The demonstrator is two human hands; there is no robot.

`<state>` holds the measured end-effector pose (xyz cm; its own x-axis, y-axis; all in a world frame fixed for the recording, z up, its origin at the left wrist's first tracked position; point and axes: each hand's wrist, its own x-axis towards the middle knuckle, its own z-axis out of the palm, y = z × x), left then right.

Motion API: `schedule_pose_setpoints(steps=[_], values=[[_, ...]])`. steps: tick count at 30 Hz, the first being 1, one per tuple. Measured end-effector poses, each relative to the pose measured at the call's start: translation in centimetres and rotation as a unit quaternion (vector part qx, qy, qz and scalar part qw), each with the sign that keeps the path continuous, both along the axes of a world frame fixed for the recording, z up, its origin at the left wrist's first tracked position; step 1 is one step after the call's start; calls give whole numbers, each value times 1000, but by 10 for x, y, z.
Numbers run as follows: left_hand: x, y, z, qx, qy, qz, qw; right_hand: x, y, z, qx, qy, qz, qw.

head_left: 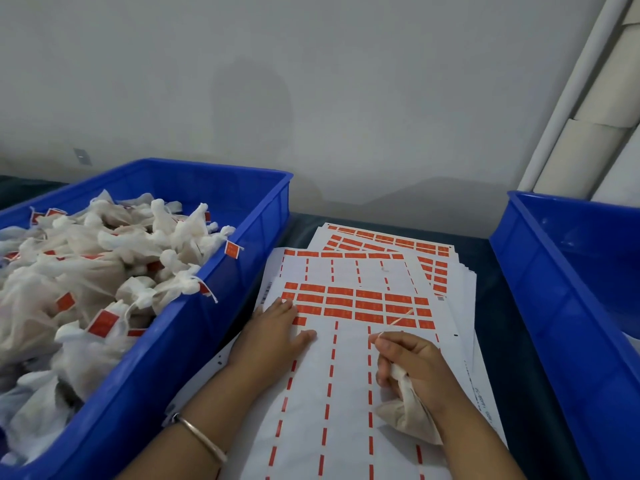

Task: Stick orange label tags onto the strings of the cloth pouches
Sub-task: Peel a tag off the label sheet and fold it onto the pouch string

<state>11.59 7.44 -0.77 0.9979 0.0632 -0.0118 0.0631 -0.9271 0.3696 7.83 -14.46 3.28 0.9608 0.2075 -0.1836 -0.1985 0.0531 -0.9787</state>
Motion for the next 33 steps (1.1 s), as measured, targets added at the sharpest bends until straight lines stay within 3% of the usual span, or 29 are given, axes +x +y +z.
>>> schedule_pose_setpoints(steps=[13,22,33], values=[[0,-4,-2,-26,-6,23,999,-3,5,-1,-10,-3,1,1000],[-2,-6,4,30,-34,16,999,-3,5,0,-13,-5,2,1000],[-9,-7,1,-22,-80,43,996,-2,5,-1,-20,-17,2,1000]])
